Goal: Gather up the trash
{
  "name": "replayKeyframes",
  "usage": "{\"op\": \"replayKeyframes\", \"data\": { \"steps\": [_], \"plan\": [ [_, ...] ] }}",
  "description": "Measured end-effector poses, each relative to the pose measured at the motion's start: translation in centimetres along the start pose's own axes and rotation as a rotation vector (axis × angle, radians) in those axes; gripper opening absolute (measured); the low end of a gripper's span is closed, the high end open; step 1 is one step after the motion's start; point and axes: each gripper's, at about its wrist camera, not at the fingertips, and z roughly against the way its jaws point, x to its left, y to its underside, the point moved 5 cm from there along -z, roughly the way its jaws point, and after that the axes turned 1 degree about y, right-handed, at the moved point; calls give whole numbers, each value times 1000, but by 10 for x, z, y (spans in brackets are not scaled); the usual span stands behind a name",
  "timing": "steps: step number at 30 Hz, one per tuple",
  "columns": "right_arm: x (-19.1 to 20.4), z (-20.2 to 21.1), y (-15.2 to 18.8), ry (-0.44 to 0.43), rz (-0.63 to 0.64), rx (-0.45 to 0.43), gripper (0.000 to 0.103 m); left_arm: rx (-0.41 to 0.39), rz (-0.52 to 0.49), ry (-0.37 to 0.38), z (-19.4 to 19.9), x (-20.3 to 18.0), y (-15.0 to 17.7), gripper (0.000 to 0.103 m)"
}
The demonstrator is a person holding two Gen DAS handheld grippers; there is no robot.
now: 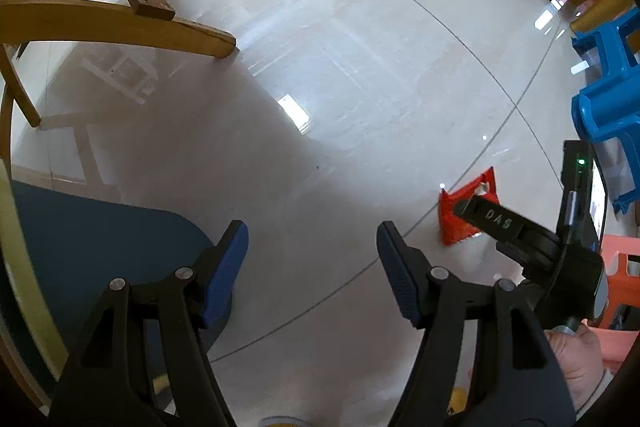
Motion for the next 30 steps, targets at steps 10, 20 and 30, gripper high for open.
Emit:
{"op": "replayKeyframes", "data": {
  "steps": [10,20,30],
  "plan": [
    [5,-33,-28,133,-75,-22,90,-42,32,-1,-29,5,-23,64],
    [35,-30,-25,191,1,-26,54,-48,39,24,-26,2,-26,64],
    [53,14,-10,46,45,19,3,-62,63,43,16,2,-20,63]
  ]
}}
